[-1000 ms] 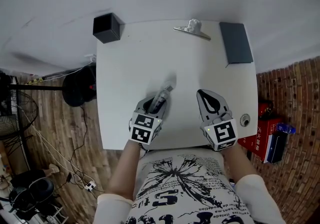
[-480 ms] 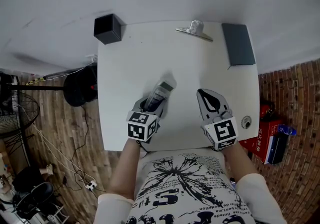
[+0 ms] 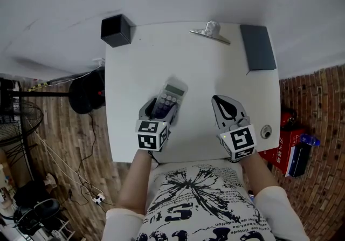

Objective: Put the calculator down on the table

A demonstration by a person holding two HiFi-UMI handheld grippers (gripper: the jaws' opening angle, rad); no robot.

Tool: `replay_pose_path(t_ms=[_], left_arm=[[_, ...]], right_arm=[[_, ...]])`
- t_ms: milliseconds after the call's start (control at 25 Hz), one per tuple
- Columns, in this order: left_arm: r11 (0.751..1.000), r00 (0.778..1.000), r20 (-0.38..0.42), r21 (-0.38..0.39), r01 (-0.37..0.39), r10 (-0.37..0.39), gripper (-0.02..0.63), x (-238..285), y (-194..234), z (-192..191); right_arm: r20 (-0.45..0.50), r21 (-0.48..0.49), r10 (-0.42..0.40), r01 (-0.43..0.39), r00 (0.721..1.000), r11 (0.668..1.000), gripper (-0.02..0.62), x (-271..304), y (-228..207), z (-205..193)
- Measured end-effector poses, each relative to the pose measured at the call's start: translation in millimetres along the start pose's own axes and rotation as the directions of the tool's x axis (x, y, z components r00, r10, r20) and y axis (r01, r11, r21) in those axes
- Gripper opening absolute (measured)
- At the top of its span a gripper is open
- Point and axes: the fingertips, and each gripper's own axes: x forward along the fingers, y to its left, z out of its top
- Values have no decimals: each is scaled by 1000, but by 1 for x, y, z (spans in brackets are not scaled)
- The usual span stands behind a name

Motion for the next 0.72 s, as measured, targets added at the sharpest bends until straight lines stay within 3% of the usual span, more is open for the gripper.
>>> replay_pose_path(t_ms=[400, 600, 720], left_arm=[[994, 997, 48, 89, -58, 54, 330, -11, 2, 12], [999, 990, 137, 33, -36, 31, 330, -37, -5, 39], [998, 977, 211, 63, -2, -11, 310, -64, -24, 65]], right_arm=[[1, 3, 4, -4, 1000, 1000, 15, 1, 3, 0], [24, 3, -14, 14, 1000, 1000, 15, -11, 7, 9], [49, 0, -25, 25, 998, 1000, 15, -23, 10, 19]])
